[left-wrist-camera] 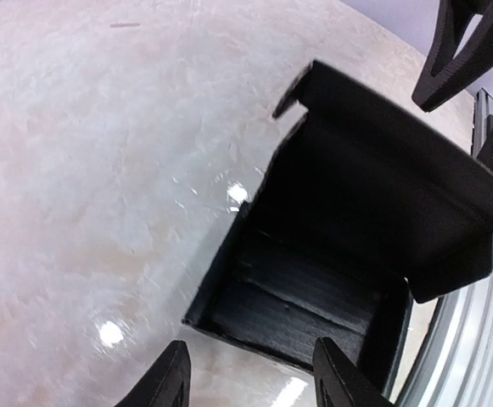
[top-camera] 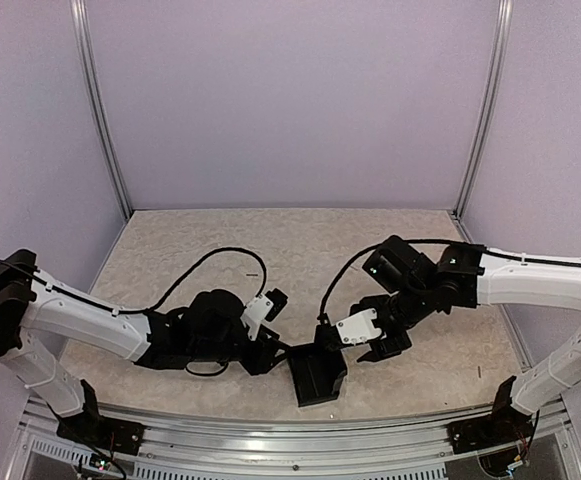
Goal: Fold the paper box
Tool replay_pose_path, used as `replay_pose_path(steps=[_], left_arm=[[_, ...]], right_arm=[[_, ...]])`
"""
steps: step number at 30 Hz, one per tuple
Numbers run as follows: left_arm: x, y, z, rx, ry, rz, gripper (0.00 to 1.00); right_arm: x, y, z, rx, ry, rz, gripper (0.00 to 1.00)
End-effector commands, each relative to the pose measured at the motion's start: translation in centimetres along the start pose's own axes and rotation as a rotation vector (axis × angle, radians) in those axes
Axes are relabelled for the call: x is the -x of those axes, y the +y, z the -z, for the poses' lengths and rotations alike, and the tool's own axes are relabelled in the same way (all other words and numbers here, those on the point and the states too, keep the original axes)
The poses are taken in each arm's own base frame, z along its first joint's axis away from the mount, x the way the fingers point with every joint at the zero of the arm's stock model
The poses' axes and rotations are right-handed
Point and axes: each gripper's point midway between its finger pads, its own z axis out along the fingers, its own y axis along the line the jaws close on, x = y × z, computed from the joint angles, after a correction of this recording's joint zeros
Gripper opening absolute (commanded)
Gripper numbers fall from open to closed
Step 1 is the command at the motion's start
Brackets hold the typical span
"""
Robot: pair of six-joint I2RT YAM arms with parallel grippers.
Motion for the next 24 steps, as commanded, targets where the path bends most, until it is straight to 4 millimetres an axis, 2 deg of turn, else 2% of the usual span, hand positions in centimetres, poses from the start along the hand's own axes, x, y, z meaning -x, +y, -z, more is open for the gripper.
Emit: replay_pose_path(steps=[1, 5, 12, 19, 22, 24], left_arm=[[4.3, 0.0, -0.9, -0.071, -0.096, -0.214, 0.50], [4.9, -0.4, -2.8, -0.149, -0.064, -0.308, 0.50], [5.4, -1.2, -5.9, -0.224, -0.001, -0.367, 0.45], [5.7, -1.2, -7.0, -0.232, 0.012, -0.336, 0.10], [5.6, -0.8, -7.1, -0.213, 0.023, -0.320, 0.02], [5.4, -0.3, -7.2, -0.184, 0.033, -0.310, 0.00]], right_arm=[[-1.3, -1.3, 2.9, -0.038, -0.086, -0.139, 0.61], [-2.0, -1.7, 4.2, -0.056, -0.120, -0.199, 0.61], [-2.9, -1.6, 4.6, -0.084, -0.136, -0.230, 0.61], [-2.7, -1.1, 4.3, -0.055, -0.150, -0.217, 0.61], [-2.4, -1.3, 4.2, -0.051, -0.161, -0.220, 0.61], [-2.3, -1.8, 4.1, -0.066, -0.166, -0.221, 0.61]])
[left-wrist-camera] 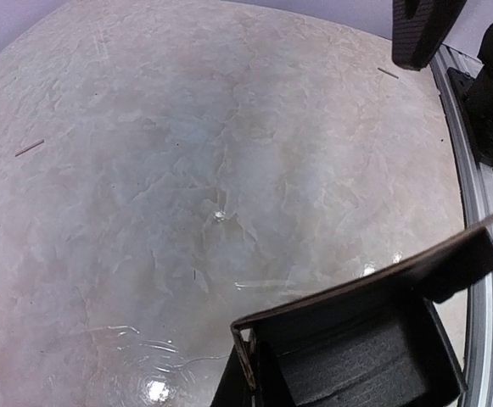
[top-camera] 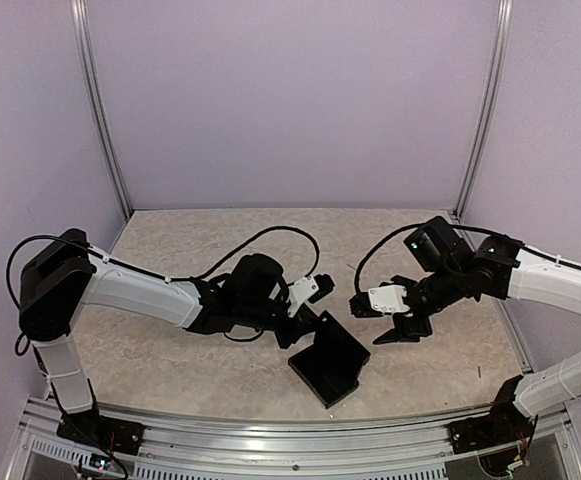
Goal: Fold the paper box
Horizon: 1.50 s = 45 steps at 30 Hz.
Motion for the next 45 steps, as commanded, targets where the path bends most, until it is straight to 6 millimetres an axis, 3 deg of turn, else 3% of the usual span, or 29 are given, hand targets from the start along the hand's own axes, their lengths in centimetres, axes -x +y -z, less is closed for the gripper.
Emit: replay_pose_path(steps=[1, 6, 14, 19, 23, 29, 37, 45], left_arm=[[-1.0, 1.2, -0.2, 0.046, 0.049, 0.035, 0.00], [-0.9, 3.7, 1.2, 0.203, 0.024, -0.002, 0.00], [0.1, 9.7, 3.2, 0.332, -0.017, -0.052, 0.00], [1.5, 11.8, 3.5, 0.384, -0.041, -0.066, 0.00], [1.6, 12.1, 3.2, 0.393, -0.050, -0.033, 0.00], [-0.3, 11.7, 2.6, 0.417, -0.036, 0.035, 0.00], [-0.5, 11.1, 2.5, 0.435, -0.050, 0.092, 0.02], [-1.7, 10.8, 2.3, 0.456, -0.027, 0.197, 0.02]], right_arm=[[0.4, -0.7, -0.4, -0.010, -0.024, -0.014, 0.61], [1.0, -2.5, -1.8, -0.057, -0.046, -0.008, 0.61], [-0.7, -4.4, -5.8, -0.079, 0.035, 0.067, 0.62], [0.3, -4.8, -6.3, -0.056, -0.004, 0.080, 0.62], [1.0, -5.9, -6.6, -0.095, -0.027, 0.080, 0.62], [0.2, -8.4, -7.3, -0.224, 0.003, 0.051, 0.59], [0.1, -7.7, -8.4, -0.187, -0.012, 0.069, 0.49], [0.3, -6.6, -8.9, -0.180, -0.007, 0.104, 0.48]])
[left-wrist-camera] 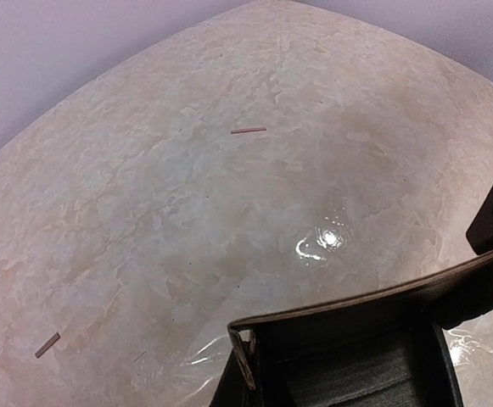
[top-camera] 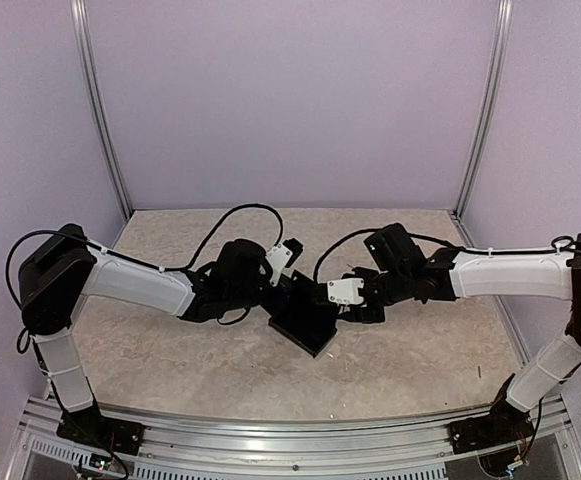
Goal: Fold the paper box
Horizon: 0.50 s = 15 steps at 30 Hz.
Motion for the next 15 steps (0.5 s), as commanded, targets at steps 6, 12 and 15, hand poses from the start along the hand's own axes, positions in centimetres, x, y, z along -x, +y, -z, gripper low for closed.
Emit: replay_pose_path(steps=[6, 12, 15], left_arm=[[-3.4, -0.6, -0.4, 0.047, 0.076, 0.100, 0.02], [-4.8, -0.5, 0.0, 0.060, 0.088, 0.103, 0.02], [-5.4, -0.5, 0.2, 0.059, 0.101, 0.102, 0.02]], right_arm=[[1.3, 2.3, -0.9, 0.030, 0.001, 0.048, 0.49], [2.3, 2.2, -1.4, 0.028, 0.011, 0.042, 0.48], [2.5, 2.1, -1.7, 0.024, 0.019, 0.030, 0.47]])
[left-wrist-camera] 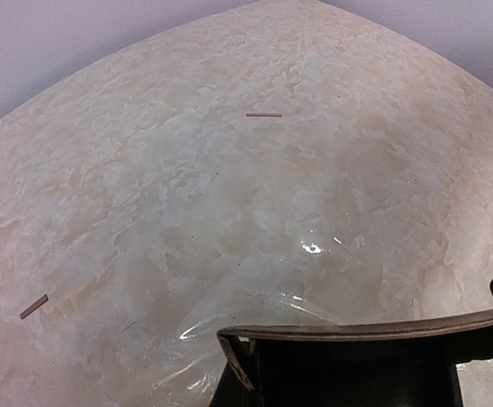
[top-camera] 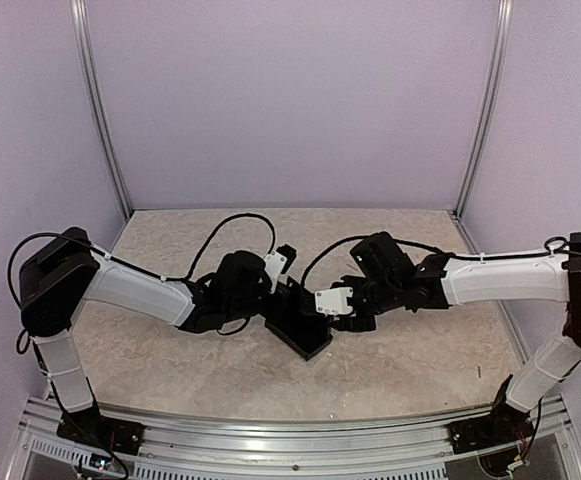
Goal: Fold the paper box
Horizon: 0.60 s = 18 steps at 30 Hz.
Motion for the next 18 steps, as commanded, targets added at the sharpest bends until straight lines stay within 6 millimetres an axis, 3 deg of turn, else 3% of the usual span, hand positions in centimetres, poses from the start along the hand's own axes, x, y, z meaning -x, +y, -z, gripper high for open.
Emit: replay_pose_path(steps=[1, 6, 13, 18], left_arm=[[-3.8, 0.1, 0.0, 0.010, 0.091, -0.003, 0.02], [-4.3, 0.3, 0.4, 0.013, 0.097, -0.002, 0.02], [-3.1, 0.7, 1.0, 0.019, 0.068, -0.001, 0.02], [-3.1, 1.0, 1.2, 0.018, 0.069, 0.011, 0.02]], right_arm=[[0.7, 0.1, -0.8, 0.012, 0.014, -0.020, 0.46], [1.7, -1.0, -1.1, 0.012, 0.021, -0.073, 0.43], [1.8, -2.1, -1.0, -0.027, 0.036, -0.073, 0.42], [1.6, -1.6, -1.2, -0.010, 0.039, -0.073, 0.42]])
